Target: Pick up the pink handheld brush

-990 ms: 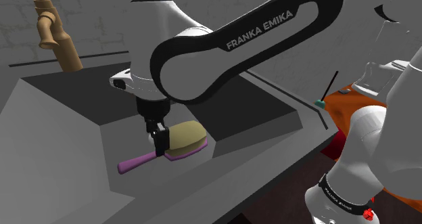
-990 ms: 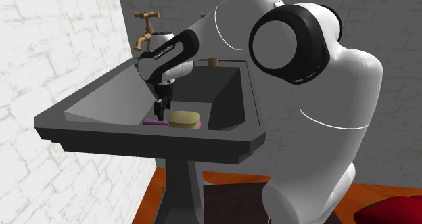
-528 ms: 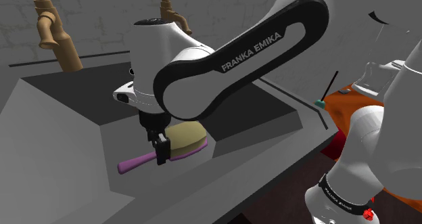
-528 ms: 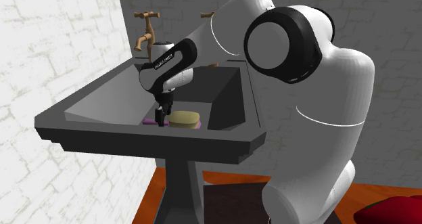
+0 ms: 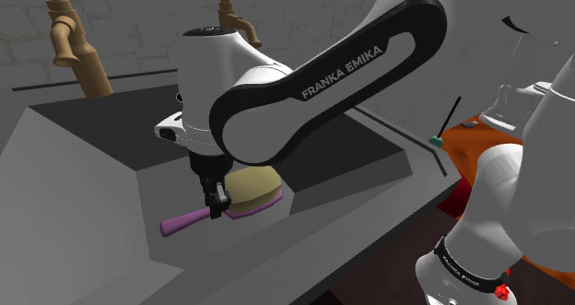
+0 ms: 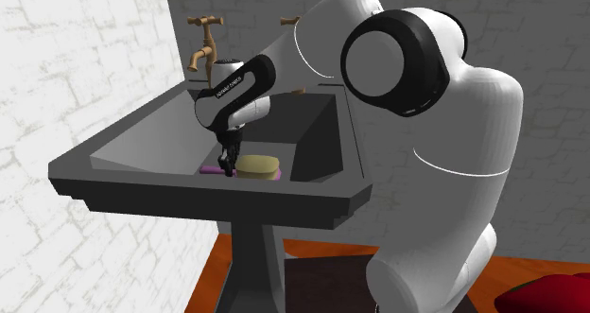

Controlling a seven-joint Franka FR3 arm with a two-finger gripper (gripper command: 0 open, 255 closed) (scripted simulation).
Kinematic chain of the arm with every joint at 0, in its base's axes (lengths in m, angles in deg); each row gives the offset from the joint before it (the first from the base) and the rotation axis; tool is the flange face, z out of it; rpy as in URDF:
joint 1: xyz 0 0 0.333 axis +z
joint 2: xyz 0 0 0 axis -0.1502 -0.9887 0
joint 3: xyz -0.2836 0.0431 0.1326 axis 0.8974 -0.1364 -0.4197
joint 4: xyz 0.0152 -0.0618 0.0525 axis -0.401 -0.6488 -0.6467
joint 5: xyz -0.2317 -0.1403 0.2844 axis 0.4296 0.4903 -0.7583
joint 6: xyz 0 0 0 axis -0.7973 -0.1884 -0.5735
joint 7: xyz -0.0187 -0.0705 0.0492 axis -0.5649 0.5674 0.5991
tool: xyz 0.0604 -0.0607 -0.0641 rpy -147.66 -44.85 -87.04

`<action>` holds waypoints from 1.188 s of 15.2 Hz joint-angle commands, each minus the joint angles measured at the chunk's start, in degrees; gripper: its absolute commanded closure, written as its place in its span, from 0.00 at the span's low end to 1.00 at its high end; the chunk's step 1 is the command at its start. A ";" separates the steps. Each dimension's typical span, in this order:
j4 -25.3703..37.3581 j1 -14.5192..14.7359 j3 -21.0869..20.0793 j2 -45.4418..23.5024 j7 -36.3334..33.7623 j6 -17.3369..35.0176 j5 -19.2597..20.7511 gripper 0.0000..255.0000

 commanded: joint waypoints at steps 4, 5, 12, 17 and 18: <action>0.37 0.01 -0.03 0.38 -0.02 -0.71 -0.09 1.00; 0.73 -0.02 -0.04 0.75 0.03 -1.44 -0.19 1.00; 3.70 -0.15 -0.03 2.96 0.24 -6.57 -0.76 1.00; 6.19 -0.22 0.00 4.20 0.31 -10.26 -1.03 1.00; 6.73 -0.23 0.01 4.41 0.32 -11.00 -1.07 1.00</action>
